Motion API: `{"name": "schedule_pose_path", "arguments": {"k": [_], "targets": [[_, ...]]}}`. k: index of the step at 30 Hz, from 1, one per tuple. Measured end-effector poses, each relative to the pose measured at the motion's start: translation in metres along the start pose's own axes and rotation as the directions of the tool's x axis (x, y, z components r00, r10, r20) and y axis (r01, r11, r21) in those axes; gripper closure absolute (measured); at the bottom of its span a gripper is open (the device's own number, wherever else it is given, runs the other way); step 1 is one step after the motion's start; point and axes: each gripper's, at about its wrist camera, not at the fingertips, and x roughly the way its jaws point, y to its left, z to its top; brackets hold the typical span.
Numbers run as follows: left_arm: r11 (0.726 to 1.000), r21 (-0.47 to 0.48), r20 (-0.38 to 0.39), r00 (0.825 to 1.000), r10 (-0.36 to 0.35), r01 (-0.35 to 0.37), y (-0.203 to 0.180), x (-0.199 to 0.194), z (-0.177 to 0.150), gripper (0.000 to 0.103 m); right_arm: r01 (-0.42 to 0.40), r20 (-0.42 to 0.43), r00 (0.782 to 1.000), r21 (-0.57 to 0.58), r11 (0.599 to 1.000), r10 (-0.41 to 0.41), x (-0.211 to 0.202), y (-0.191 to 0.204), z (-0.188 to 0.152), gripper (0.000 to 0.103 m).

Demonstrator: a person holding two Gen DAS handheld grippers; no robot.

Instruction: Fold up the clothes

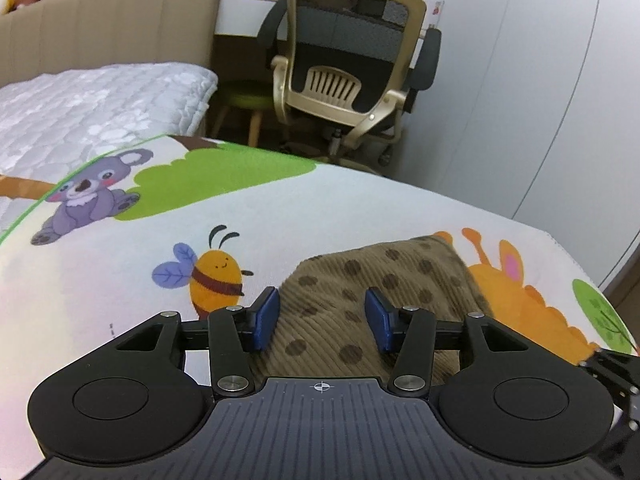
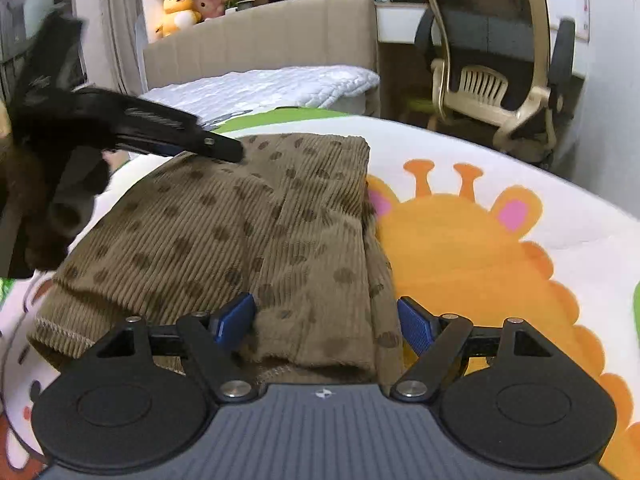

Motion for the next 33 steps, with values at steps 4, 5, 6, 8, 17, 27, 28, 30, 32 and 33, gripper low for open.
{"name": "schedule_pose_path", "arguments": {"k": [4, 5, 6, 8, 17, 27, 28, 30, 32, 33], "targets": [[1.000, -0.016, 0.002, 1.000, 0.004, -0.004, 0.001, 0.007, 0.000, 0.046, 0.003, -0.009, 1.000, -0.010, 1.000, -0.003, -0.001, -0.004, 0.002, 0.021], [1.000, -0.018, 0.016, 1.000, 0.005, -0.005, 0.001, 0.001, -0.001, 0.046, 0.006, -0.008, 1.000, -0.008, 1.000, -0.006, -0.002, -0.005, 0.001, 0.020], [1.000, -0.024, 0.031, 1.000, 0.007, -0.007, 0.001, -0.009, -0.002, 0.046, 0.006, -0.007, 1.000, -0.004, 1.000, -0.006, -0.001, -0.006, 0.001, 0.019], [0.999, -0.041, 0.067, 0.998, 0.001, 0.001, 0.000, -0.040, -0.010, 0.048, 0.004, -0.005, 1.000, 0.006, 1.000, -0.004, -0.002, -0.008, -0.001, 0.017], [0.993, 0.036, -0.072, 0.991, -0.108, 0.111, -0.039, -0.130, -0.119, 0.022, 0.029, 0.002, 1.000, -0.005, 1.000, -0.029, 0.003, -0.001, 0.001, 0.016], [0.987, 0.097, -0.009, 0.992, 0.129, -0.127, -0.012, -0.084, -0.105, 0.050, 0.077, 0.038, 0.997, -0.077, 0.994, -0.074, 0.031, 0.024, 0.024, 0.016], [0.987, 0.089, -0.004, 0.991, 0.134, -0.133, -0.010, -0.081, -0.105, 0.049, 0.079, 0.039, 0.996, -0.074, 0.994, -0.076, 0.034, 0.026, 0.025, 0.016], [0.991, 0.066, -0.002, 0.993, 0.120, -0.120, -0.004, -0.084, -0.105, 0.049, 0.077, 0.041, 0.996, -0.071, 0.994, -0.074, 0.035, 0.026, 0.026, 0.016], [0.994, 0.045, 0.000, 0.995, 0.100, -0.100, -0.003, -0.094, -0.106, 0.049, 0.070, 0.041, 0.997, -0.066, 0.995, -0.067, 0.036, 0.024, 0.025, 0.016], [0.996, 0.037, 0.020, 0.997, 0.075, -0.075, -0.003, -0.103, -0.105, 0.048, 0.064, 0.039, 0.997, -0.059, 0.996, -0.062, 0.036, 0.022, 0.025, 0.016]]}}
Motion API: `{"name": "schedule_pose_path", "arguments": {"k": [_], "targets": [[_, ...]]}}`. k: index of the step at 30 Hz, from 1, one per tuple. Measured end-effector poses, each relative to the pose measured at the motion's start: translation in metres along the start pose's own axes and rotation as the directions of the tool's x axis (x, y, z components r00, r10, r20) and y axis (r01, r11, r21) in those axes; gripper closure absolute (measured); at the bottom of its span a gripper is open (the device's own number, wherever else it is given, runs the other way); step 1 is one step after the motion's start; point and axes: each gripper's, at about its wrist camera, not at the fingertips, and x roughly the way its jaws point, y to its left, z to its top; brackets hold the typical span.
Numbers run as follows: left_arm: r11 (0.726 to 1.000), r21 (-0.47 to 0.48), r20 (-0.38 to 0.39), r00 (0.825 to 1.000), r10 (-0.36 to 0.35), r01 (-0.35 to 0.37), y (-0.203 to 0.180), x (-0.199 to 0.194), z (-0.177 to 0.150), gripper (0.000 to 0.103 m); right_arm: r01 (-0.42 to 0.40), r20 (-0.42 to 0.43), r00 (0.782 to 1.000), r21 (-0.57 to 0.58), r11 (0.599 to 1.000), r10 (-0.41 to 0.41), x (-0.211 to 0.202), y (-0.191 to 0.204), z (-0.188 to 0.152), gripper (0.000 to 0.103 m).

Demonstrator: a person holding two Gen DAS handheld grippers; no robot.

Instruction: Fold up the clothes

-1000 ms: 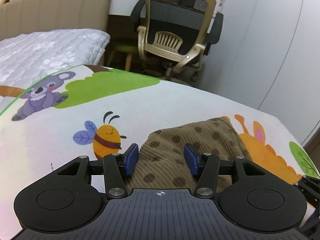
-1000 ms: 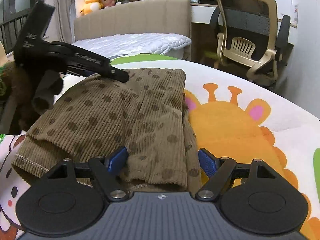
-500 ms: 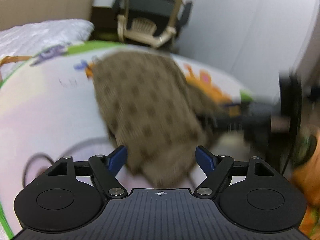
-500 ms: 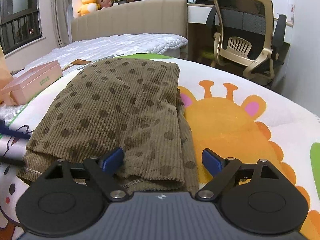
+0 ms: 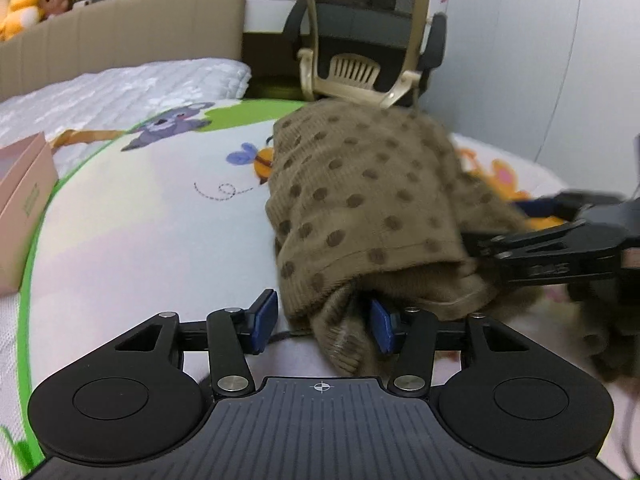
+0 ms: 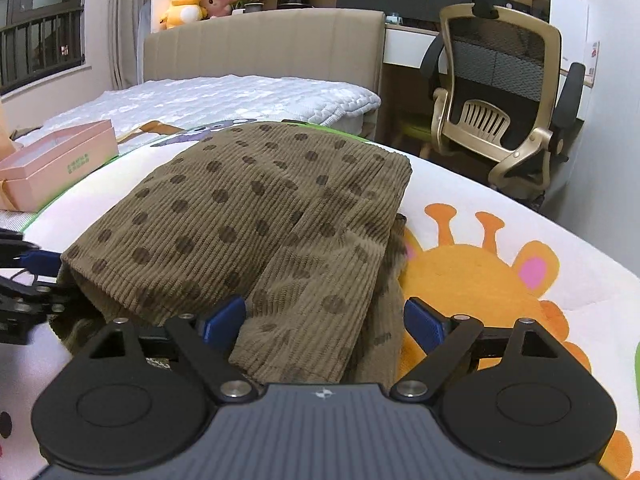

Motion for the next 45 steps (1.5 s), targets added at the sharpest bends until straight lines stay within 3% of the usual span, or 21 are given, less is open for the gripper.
{"name": "schedule_pose_path", "arguments": {"k": [2, 5, 9, 12, 15, 19, 21, 24, 27, 30, 32, 36, 40, 45], "targets": [[0.997, -0.017, 0.068, 0.995, -0.067, 0.069, 0.001, -0.023, 0.004, 0.040, -0.008, -0.002, 1.000, 0.009, 1.000, 0.008, 0.000, -0.002, -0.001, 0.016], [0.982, -0.045, 0.157, 0.972, -0.173, 0.182, 0.001, -0.037, 0.018, 0.031, -0.009, -0.003, 1.000, 0.010, 1.000, 0.009, 0.001, -0.002, -0.001, 0.016], [0.990, -0.029, 0.118, 0.984, -0.136, 0.140, -0.010, -0.002, 0.026, 0.034, 0.012, 0.003, 1.000, -0.013, 1.000, -0.012, -0.001, -0.002, 0.000, 0.014], [0.993, -0.087, 0.061, 0.996, -0.069, 0.074, -0.010, 0.028, 0.017, 0.036, 0.093, 0.027, 0.995, -0.072, 0.993, -0.091, -0.010, -0.004, 0.002, 0.011], [0.996, -0.069, 0.075, 0.996, -0.052, 0.057, -0.013, 0.027, 0.010, 0.035, 0.143, 0.067, 0.988, -0.037, 0.989, -0.141, -0.029, -0.015, 0.007, 0.011], [0.996, -0.071, 0.072, 0.996, -0.055, 0.061, -0.012, 0.025, 0.009, 0.035, 0.008, 0.081, 0.997, 0.073, 0.997, -0.014, -0.038, -0.024, 0.017, 0.011], [0.996, -0.068, 0.073, 0.996, -0.052, 0.057, -0.012, 0.025, 0.009, 0.035, -0.002, 0.046, 0.999, 0.064, 0.998, -0.001, -0.024, -0.018, 0.019, 0.011], [0.995, -0.074, 0.068, 0.996, -0.055, 0.060, -0.012, 0.023, 0.009, 0.033, 0.138, 0.017, 0.990, -0.051, 0.989, -0.137, 0.005, -0.007, 0.013, 0.012], [0.996, -0.078, 0.048, 0.998, -0.048, 0.052, -0.012, 0.020, 0.006, 0.020, 0.211, 0.028, 0.977, -0.055, 0.976, -0.210, 0.008, -0.014, 0.010, 0.012], [0.995, -0.099, 0.030, 0.999, -0.013, 0.016, -0.012, 0.013, -0.007, 0.008, 0.161, 0.042, 0.986, -0.001, 0.987, -0.161, -0.018, -0.021, 0.003, 0.011], [0.991, -0.129, 0.032, 0.999, 0.029, -0.025, -0.017, 0.004, -0.020, 0.005, 0.126, 0.070, 0.989, 0.014, 0.992, -0.127, -0.041, -0.021, -0.008, 0.000], [0.985, -0.150, 0.035, 0.995, 0.094, -0.088, -0.038, -0.020, -0.046, 0.000, 0.087, 0.109, 0.990, -0.014, 0.996, -0.085, -0.084, -0.007, -0.033, 0.000], [0.980, -0.114, 0.025, 0.986, 0.165, -0.162, -0.070, -0.047, -0.074, 0.000, 0.080, 0.097, 0.992, -0.041, 0.996, -0.076, -0.121, 0.005, -0.062, 0.000], [0.978, -0.072, 0.021, 0.980, 0.197, -0.195, -0.105, -0.076, -0.102, 0.000, 0.039, 0.063, 0.997, -0.026, 0.999, -0.037, -0.153, 0.008, -0.098, 0.000]]}}
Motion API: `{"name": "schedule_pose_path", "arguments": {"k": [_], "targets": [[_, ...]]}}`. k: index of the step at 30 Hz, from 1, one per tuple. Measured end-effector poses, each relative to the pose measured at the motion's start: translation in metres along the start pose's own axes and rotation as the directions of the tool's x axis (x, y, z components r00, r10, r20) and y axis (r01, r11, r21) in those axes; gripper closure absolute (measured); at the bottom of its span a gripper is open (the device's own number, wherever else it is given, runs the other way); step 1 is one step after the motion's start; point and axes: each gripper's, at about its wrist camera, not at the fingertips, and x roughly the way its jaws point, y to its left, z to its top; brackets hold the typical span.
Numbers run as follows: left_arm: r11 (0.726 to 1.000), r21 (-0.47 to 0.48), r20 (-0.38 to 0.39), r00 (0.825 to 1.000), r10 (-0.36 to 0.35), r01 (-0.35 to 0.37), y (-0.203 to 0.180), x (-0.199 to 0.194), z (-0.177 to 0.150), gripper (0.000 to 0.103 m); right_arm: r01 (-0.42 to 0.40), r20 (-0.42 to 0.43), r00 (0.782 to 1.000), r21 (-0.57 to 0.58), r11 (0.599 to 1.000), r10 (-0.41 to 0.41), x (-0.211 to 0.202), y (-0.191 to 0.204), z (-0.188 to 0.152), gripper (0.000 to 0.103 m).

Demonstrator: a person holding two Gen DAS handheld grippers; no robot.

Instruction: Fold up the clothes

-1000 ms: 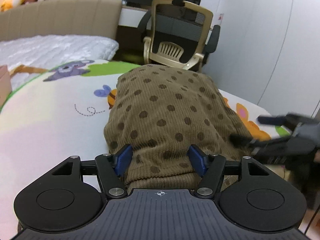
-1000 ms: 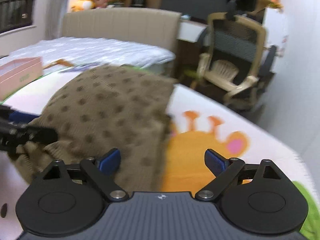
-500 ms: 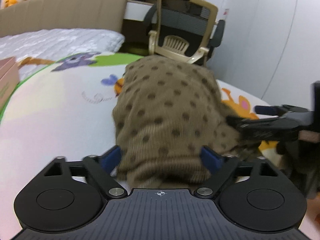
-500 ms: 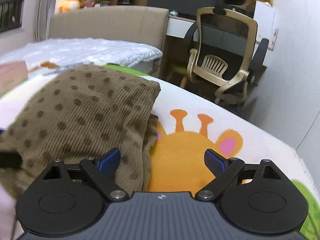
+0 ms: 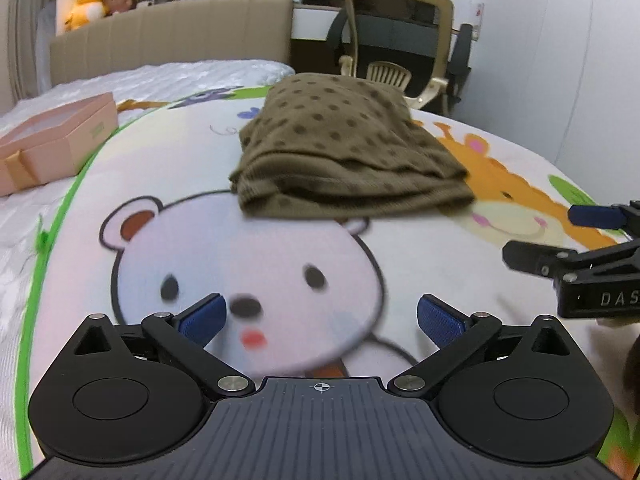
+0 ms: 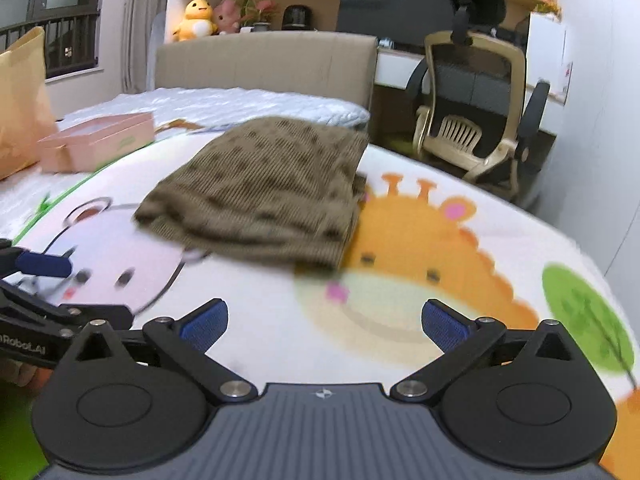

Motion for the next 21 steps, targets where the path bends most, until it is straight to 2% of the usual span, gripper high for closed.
{"name": "schedule_pose_path", "arguments": {"k": [5, 7, 9, 14, 21], "targets": [[0.987, 0.039, 0.012, 0.988, 0.156, -0.157, -0.016, -0.011, -0.010, 0.000, 0.041, -0.038, 0.999, 0.084, 0.996, -0.038, -0.007, -0.014, -0.021, 0.000], [0.982, 0.048, 0.008, 0.983, 0.182, -0.182, -0.017, -0.010, -0.009, 0.000, 0.065, -0.064, 0.996, 0.107, 0.992, -0.058, -0.004, -0.018, -0.022, 0.000], [0.981, 0.063, 0.003, 0.983, 0.182, -0.182, -0.017, -0.008, -0.009, 0.000, 0.099, -0.122, 0.989, 0.114, 0.989, -0.085, 0.005, -0.017, -0.021, 0.000], [0.983, 0.069, -0.001, 0.985, 0.172, -0.171, -0.016, -0.006, -0.008, 0.000, 0.109, -0.116, 0.989, 0.113, 0.988, -0.096, 0.005, -0.014, -0.024, 0.000], [0.987, 0.052, -0.011, 0.988, 0.154, -0.153, -0.014, -0.004, -0.007, 0.000, 0.060, -0.121, 0.992, 0.122, 0.991, -0.045, 0.010, -0.015, -0.022, 0.000]]}}
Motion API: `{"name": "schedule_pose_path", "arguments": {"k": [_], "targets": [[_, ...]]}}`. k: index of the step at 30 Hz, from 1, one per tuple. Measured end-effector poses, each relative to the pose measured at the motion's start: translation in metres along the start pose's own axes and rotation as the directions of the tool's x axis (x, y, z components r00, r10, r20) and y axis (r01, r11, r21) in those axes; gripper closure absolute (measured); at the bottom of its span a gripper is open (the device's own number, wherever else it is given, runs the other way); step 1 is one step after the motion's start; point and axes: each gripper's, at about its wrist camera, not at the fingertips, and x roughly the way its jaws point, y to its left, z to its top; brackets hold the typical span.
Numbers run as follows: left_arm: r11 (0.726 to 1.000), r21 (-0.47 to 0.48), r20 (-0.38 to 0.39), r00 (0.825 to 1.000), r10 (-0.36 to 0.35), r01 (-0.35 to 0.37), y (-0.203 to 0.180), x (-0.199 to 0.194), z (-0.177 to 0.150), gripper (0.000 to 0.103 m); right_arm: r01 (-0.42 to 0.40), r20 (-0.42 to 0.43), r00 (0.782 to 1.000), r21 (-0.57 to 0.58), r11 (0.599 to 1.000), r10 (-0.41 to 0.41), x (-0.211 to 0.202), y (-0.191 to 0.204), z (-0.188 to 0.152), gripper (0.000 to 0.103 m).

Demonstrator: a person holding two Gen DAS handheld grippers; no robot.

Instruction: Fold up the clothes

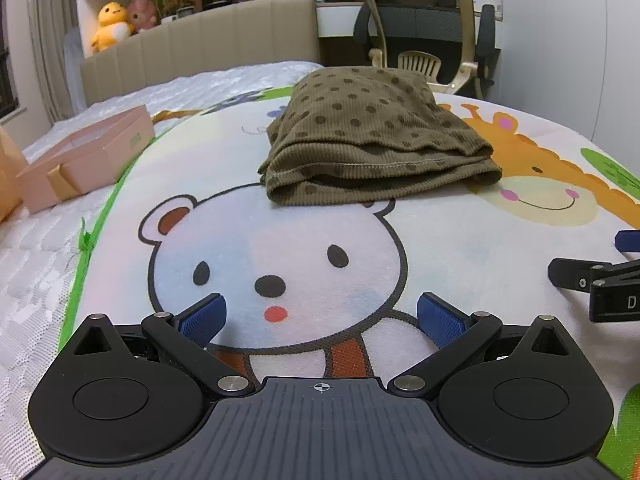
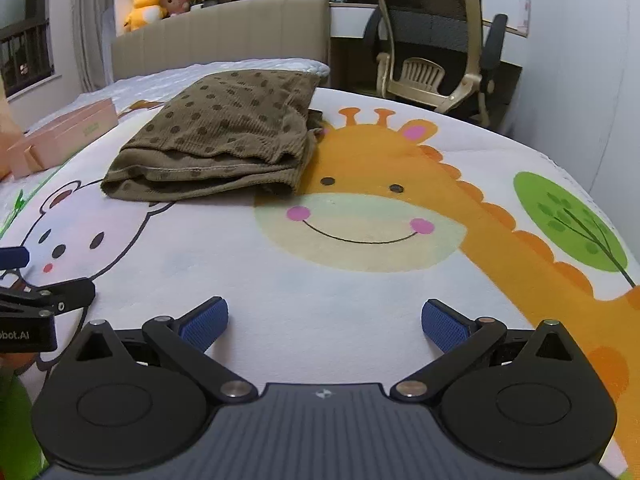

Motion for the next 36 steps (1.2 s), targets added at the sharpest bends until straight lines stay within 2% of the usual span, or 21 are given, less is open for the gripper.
{"name": "schedule_pose_path", "arguments": {"k": [36], "targets": [[0.999, -0.040, -0.023, 0.999, -0.038, 0.037, 0.0051, 0.0028, 0.0007, 0.000, -0.013, -0.003, 1.000, 0.007, 1.000, 0.013, 0.0015, 0.0000, 0.0011, 0.000]]}}
